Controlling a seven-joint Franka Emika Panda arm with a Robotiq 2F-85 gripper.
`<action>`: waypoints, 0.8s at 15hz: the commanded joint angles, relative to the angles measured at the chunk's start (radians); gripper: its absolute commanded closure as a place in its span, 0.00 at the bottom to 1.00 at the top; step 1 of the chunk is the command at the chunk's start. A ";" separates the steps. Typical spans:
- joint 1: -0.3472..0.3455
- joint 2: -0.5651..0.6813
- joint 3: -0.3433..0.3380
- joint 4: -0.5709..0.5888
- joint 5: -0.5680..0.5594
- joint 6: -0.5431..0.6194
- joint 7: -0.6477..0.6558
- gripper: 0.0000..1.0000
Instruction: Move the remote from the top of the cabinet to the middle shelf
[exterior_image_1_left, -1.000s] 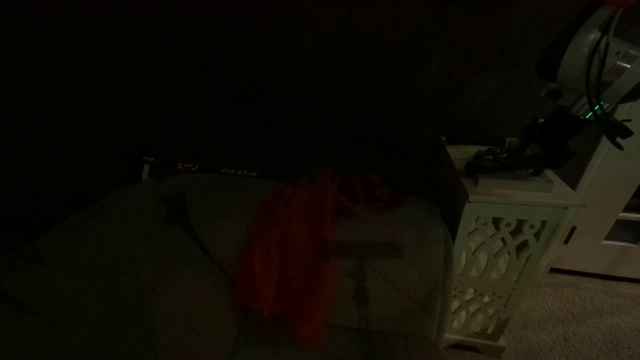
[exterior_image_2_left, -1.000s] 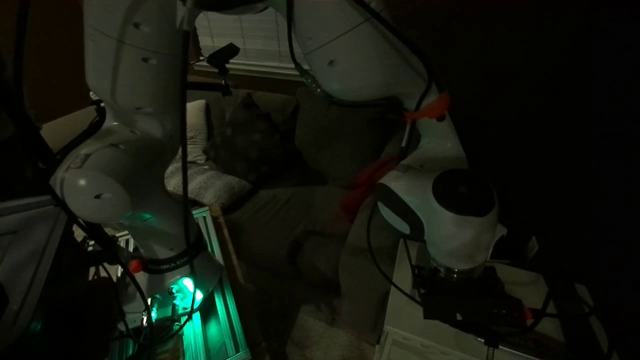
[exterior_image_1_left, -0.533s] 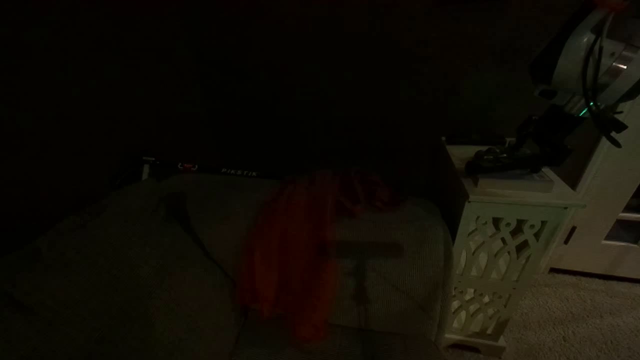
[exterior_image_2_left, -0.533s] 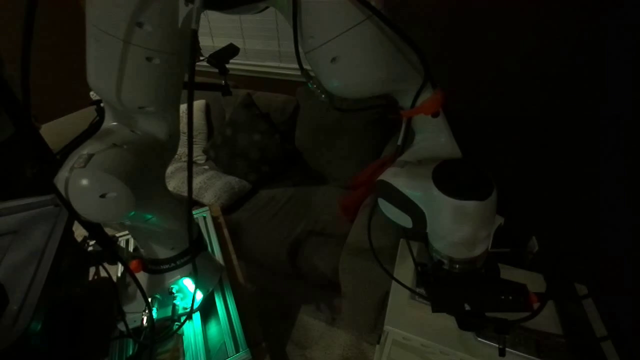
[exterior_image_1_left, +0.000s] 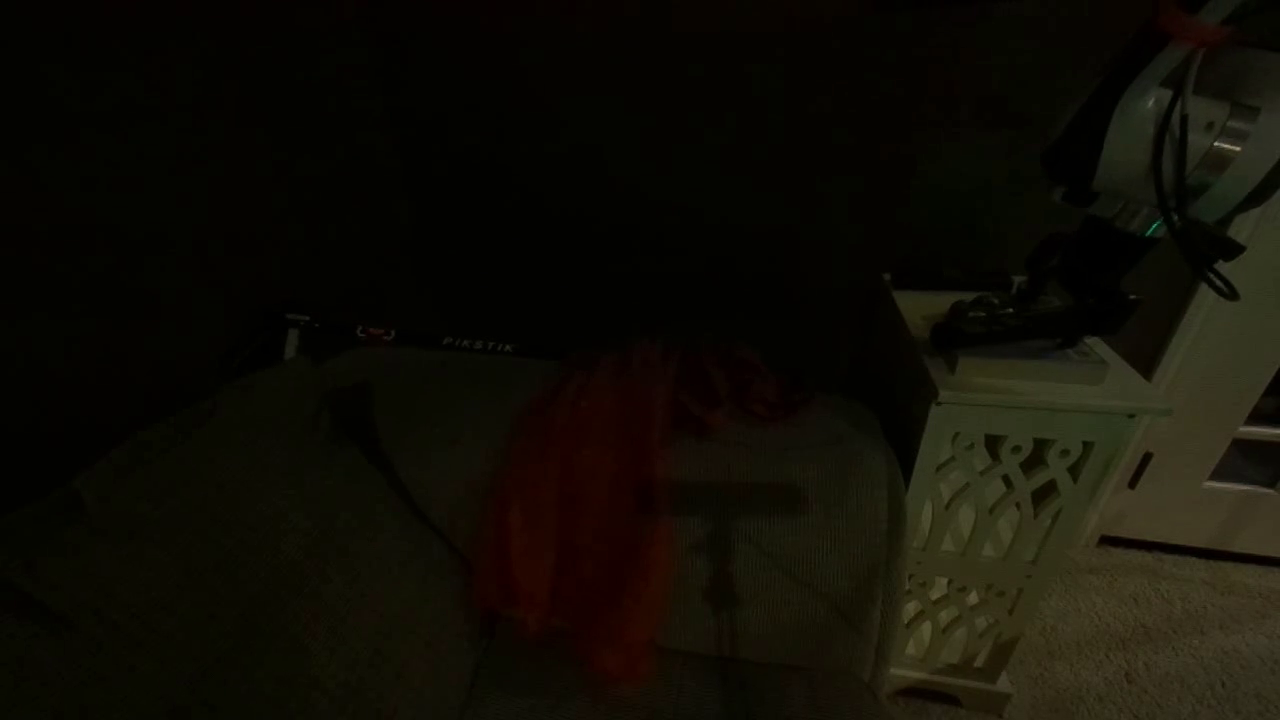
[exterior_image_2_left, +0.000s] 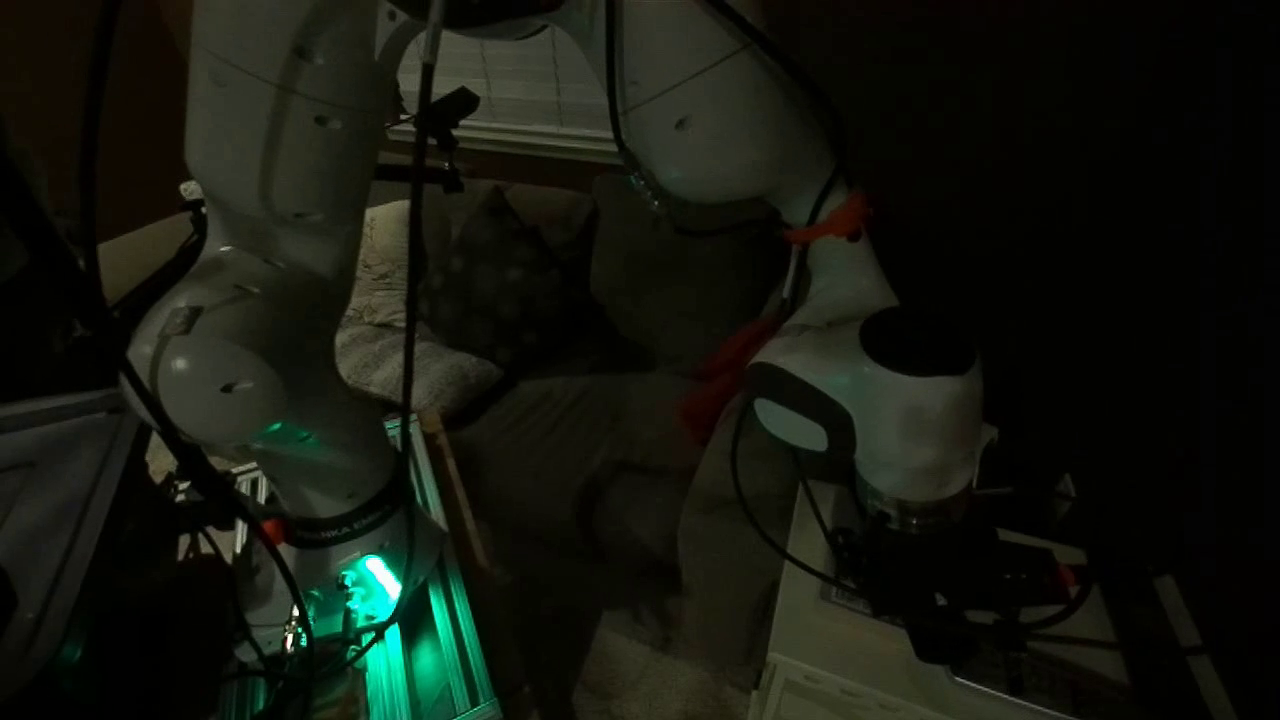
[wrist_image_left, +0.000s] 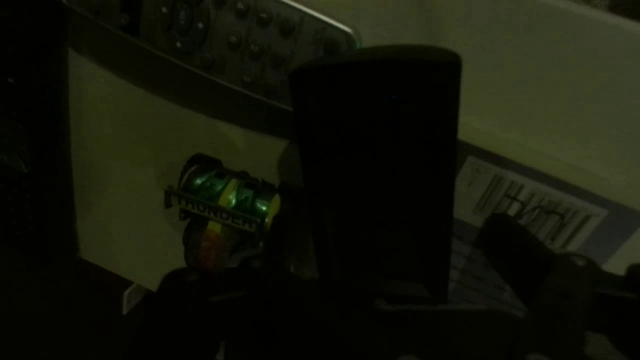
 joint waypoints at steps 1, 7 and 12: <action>0.074 0.013 -0.079 -0.002 -0.075 0.022 0.076 0.00; 0.168 0.021 -0.175 -0.012 -0.144 -0.002 0.116 0.00; 0.200 0.024 -0.202 -0.006 -0.146 -0.045 0.112 0.00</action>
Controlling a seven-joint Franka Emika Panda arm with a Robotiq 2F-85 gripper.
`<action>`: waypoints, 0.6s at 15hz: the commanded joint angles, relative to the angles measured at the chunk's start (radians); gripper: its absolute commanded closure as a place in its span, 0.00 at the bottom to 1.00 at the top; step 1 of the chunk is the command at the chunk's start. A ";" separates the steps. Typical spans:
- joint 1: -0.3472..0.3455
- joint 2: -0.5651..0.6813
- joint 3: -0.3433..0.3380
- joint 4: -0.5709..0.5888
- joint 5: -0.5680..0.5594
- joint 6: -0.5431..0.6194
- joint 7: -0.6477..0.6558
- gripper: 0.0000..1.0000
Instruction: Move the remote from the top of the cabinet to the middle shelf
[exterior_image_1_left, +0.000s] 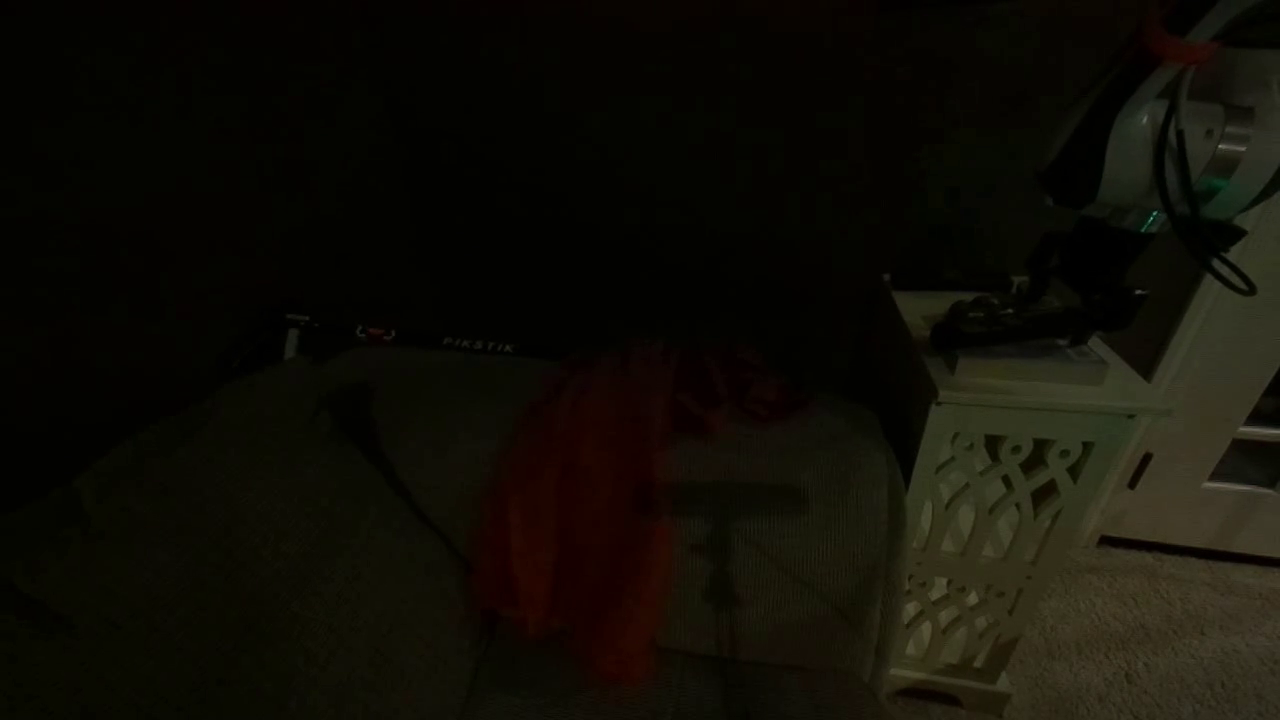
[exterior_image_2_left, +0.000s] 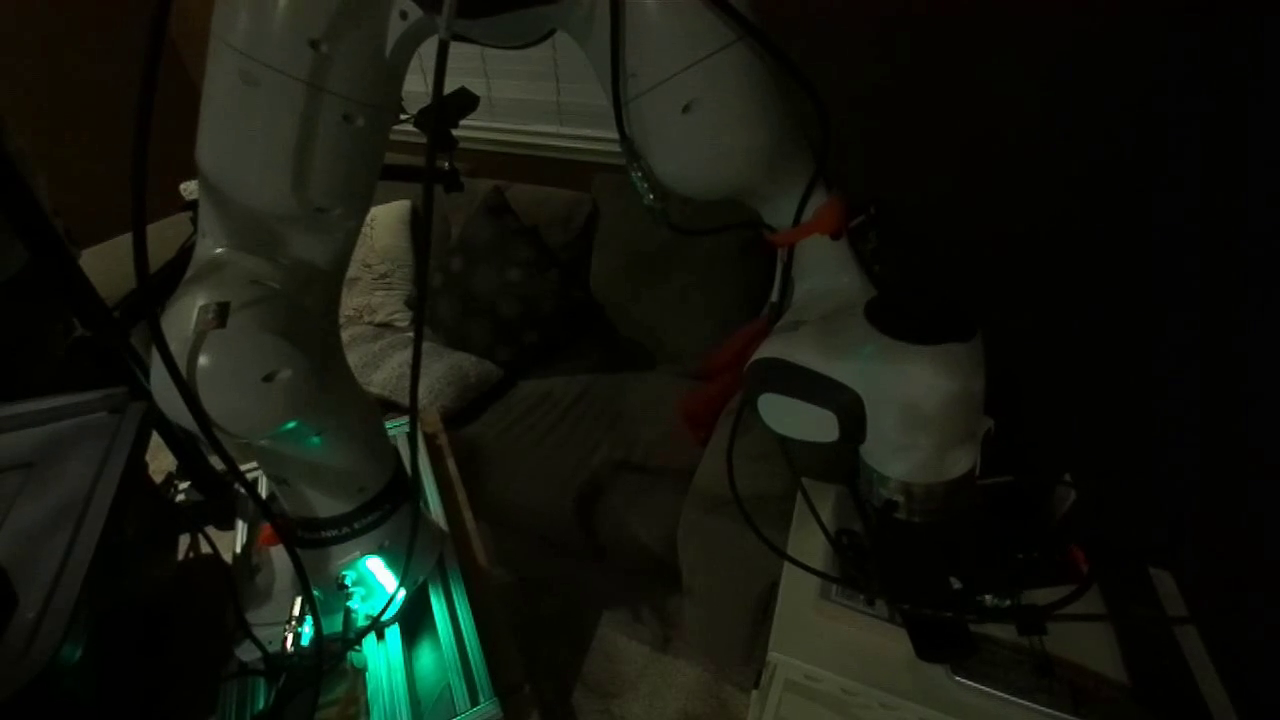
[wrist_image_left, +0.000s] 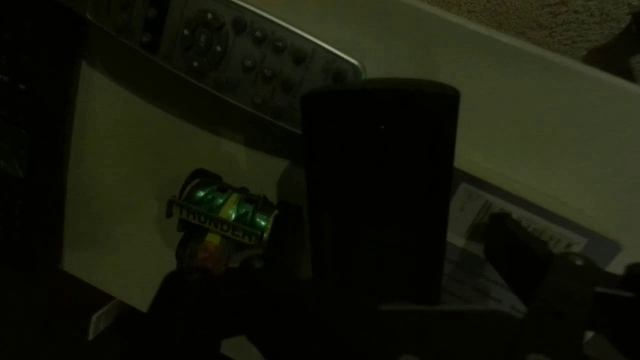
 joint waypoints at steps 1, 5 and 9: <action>0.028 0.000 -0.028 0.000 -0.027 -0.041 0.028 0.00; 0.091 0.078 -0.028 0.099 -0.029 -0.067 0.139 0.10; -0.031 0.077 0.127 0.134 -0.308 -0.059 0.389 0.45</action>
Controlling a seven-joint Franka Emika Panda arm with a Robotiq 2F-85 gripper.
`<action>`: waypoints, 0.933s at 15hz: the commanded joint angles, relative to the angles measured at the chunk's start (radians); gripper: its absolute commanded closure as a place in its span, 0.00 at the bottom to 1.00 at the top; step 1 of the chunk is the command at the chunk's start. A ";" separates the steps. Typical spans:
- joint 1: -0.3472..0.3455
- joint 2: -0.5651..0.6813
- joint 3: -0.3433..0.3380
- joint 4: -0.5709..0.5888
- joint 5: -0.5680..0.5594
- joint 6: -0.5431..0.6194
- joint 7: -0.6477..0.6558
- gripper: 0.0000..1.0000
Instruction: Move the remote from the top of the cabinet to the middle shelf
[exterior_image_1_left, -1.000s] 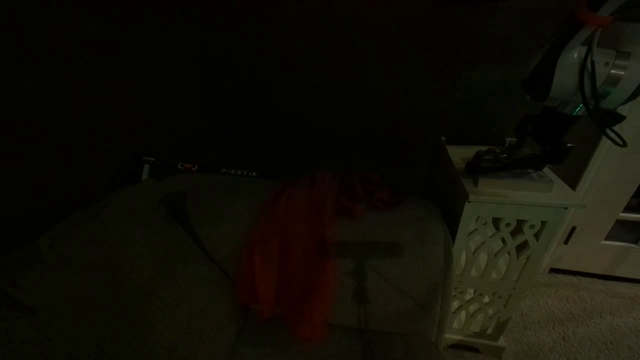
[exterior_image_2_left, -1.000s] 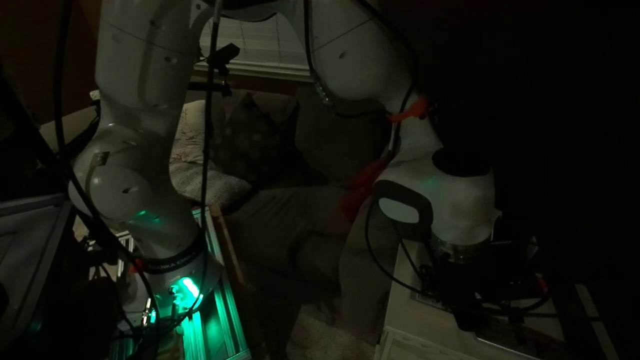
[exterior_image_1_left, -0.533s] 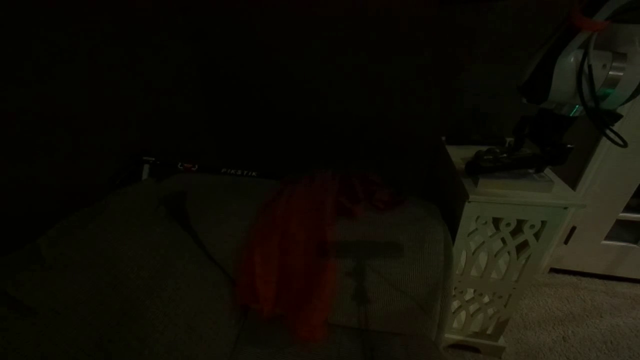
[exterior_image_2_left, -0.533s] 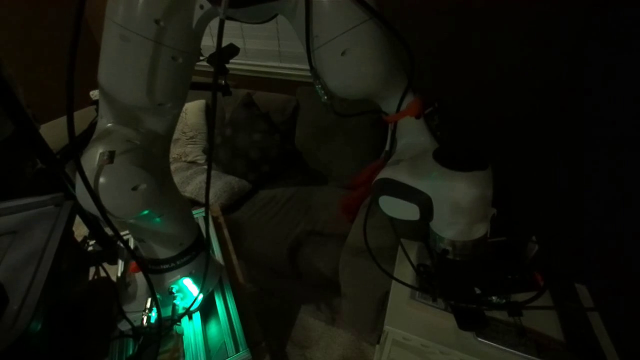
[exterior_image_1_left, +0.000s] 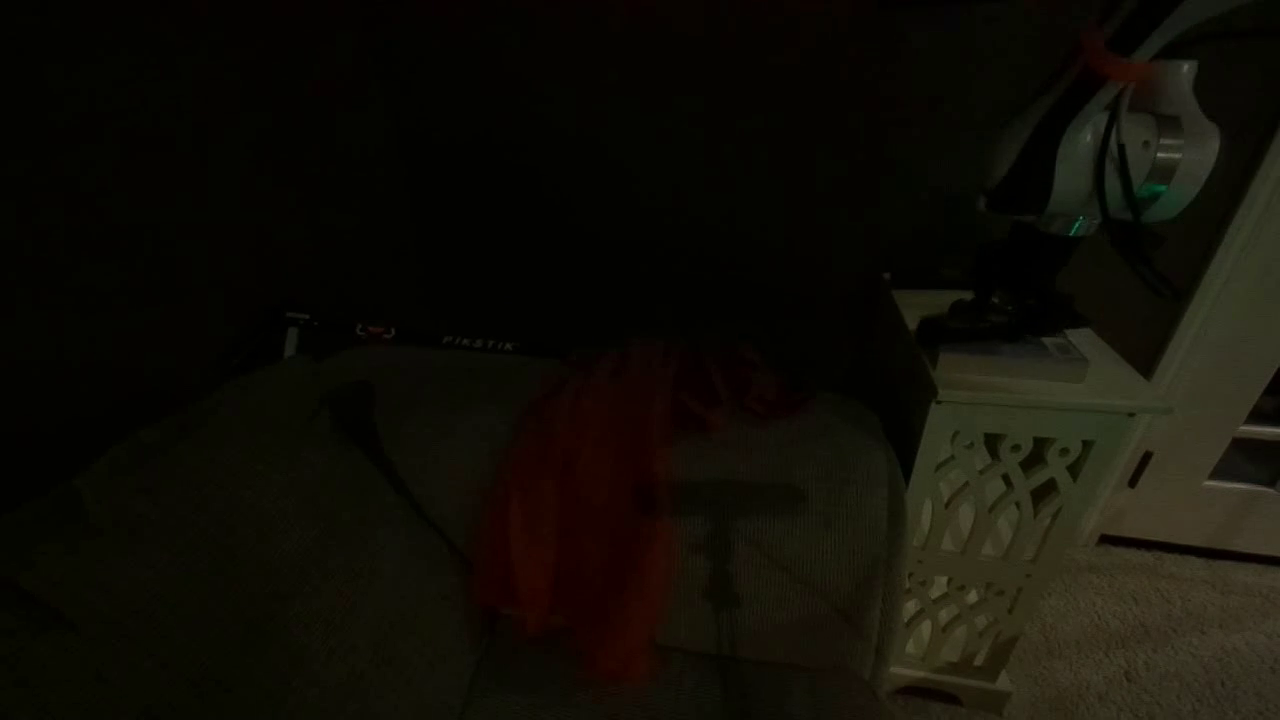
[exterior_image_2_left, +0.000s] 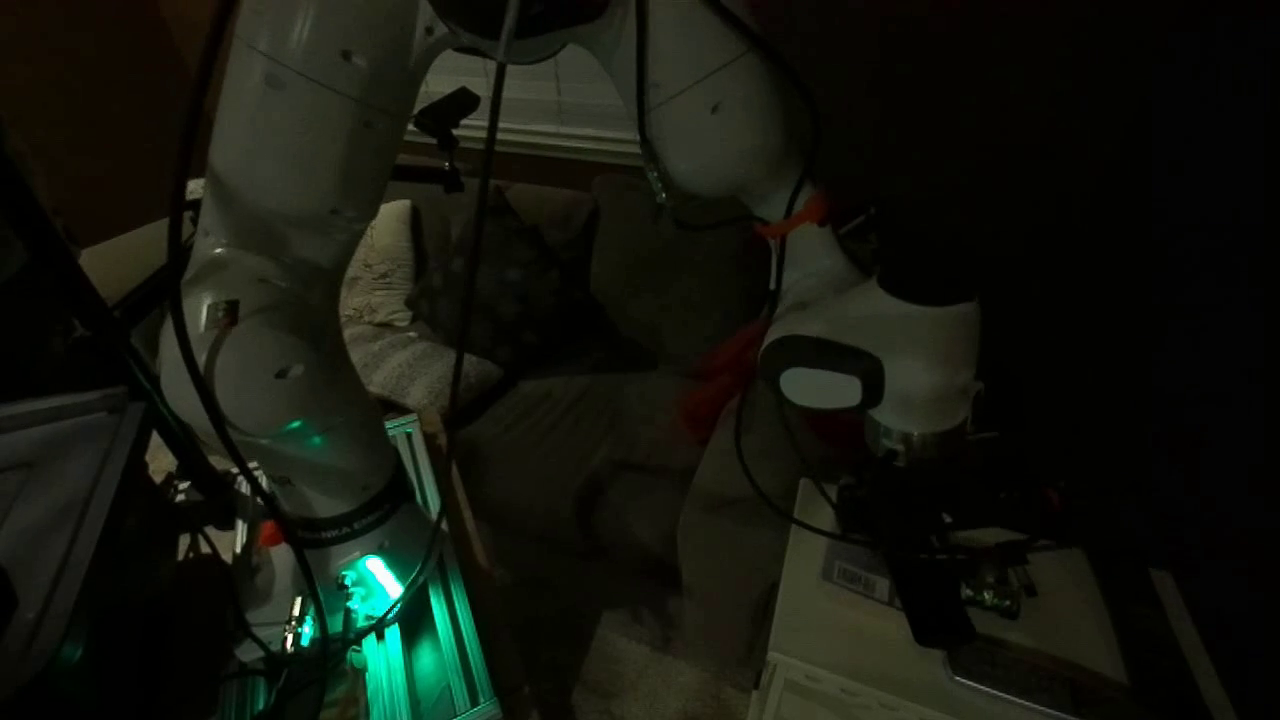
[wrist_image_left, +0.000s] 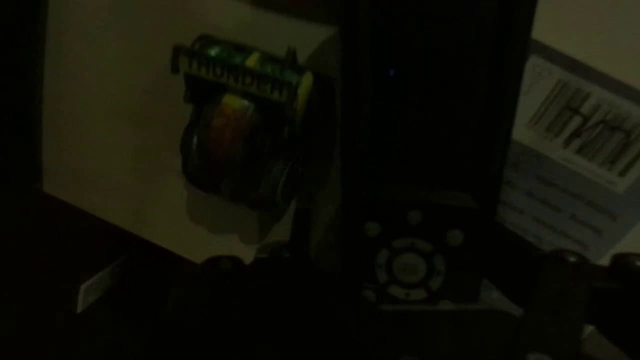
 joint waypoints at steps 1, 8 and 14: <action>-0.103 0.022 0.107 0.053 -0.249 -0.016 0.223 0.52; -0.245 -0.024 0.195 0.071 -0.522 -0.061 0.418 0.91; -0.410 -0.164 0.248 0.017 -0.500 -0.097 0.409 0.93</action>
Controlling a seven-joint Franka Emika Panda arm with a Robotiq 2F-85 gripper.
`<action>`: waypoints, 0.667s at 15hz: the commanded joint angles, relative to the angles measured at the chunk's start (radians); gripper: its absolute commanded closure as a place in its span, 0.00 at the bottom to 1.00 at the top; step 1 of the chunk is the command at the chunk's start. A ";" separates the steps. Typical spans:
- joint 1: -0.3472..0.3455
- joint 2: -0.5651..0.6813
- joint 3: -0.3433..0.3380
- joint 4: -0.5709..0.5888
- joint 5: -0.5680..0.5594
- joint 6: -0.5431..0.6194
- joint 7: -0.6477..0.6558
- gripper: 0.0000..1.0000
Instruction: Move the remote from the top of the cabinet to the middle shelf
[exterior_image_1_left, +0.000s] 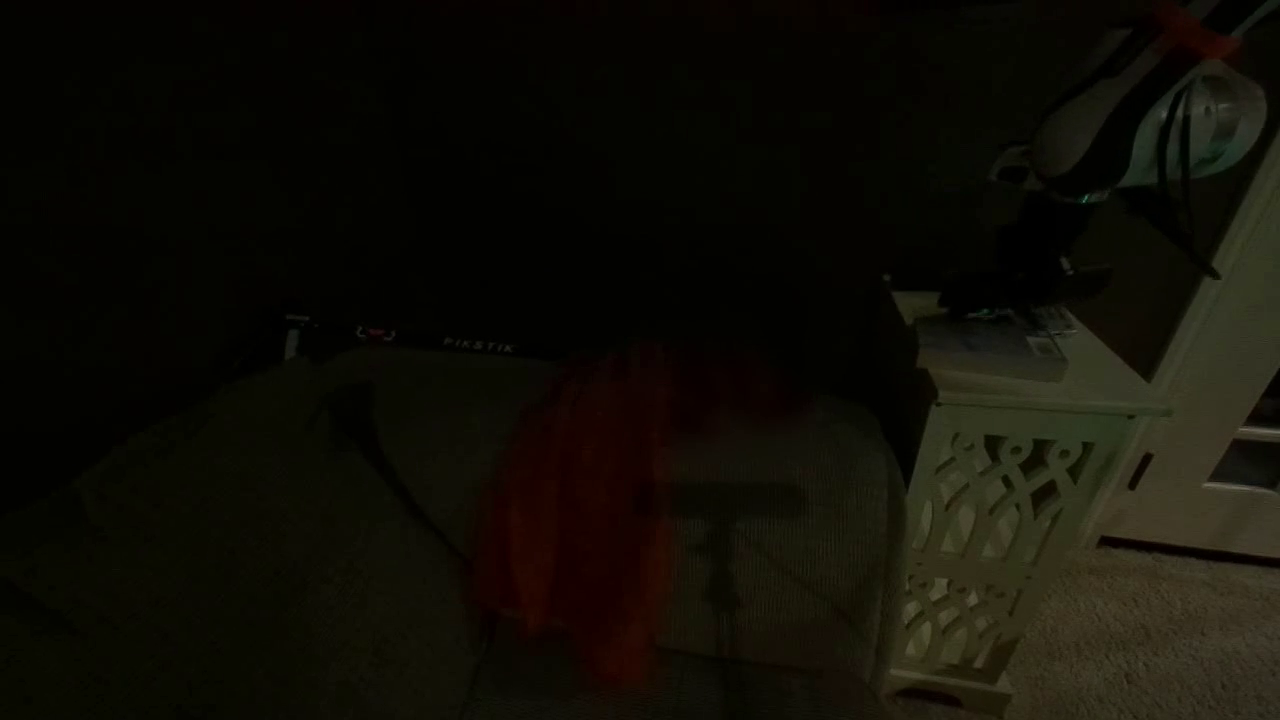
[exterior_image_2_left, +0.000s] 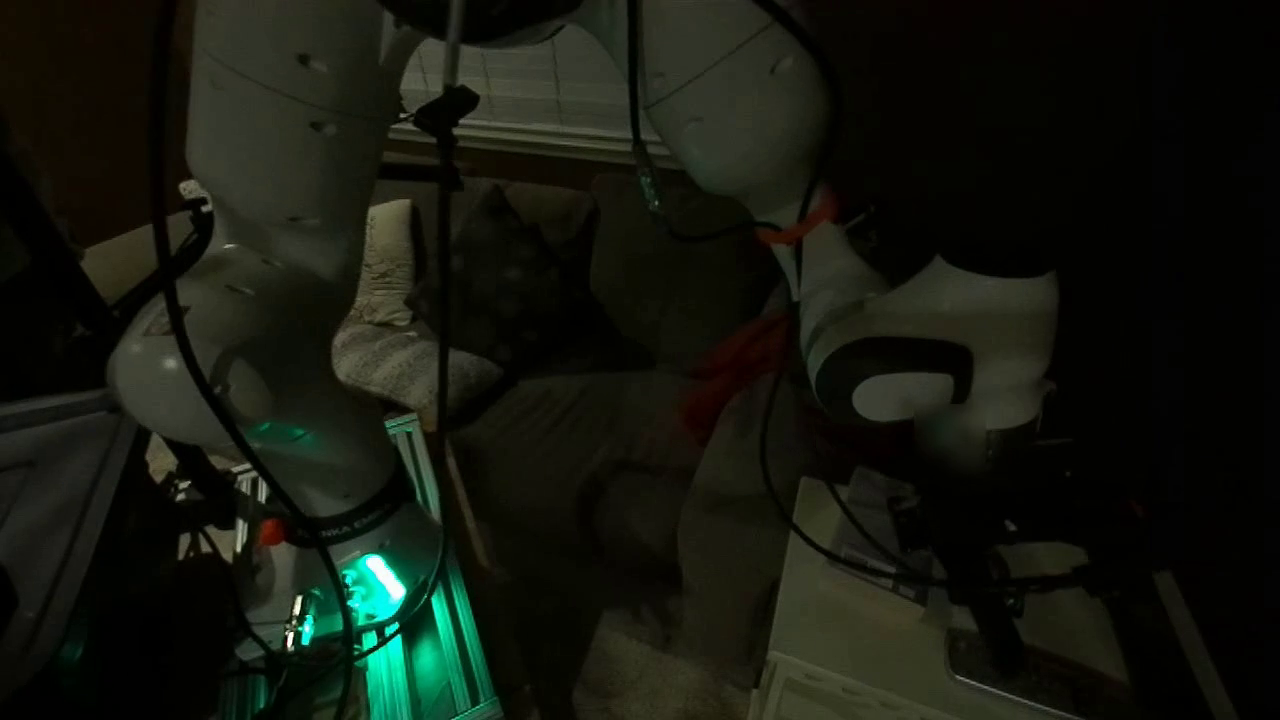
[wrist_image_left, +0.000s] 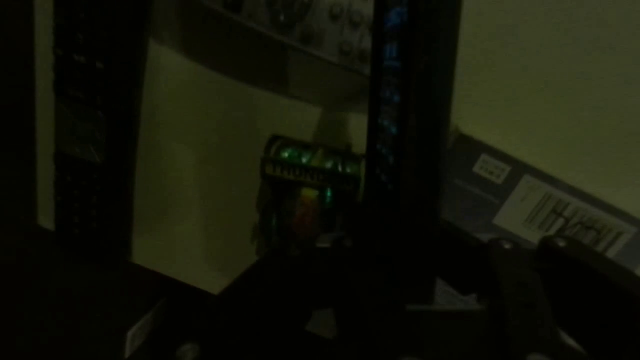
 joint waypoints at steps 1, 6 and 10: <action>-0.100 -0.111 0.033 -0.042 0.001 -0.054 0.013 0.93; -0.227 -0.056 0.055 0.041 0.105 -0.164 -0.024 0.93; -0.289 0.016 0.032 0.077 0.168 -0.169 0.059 0.93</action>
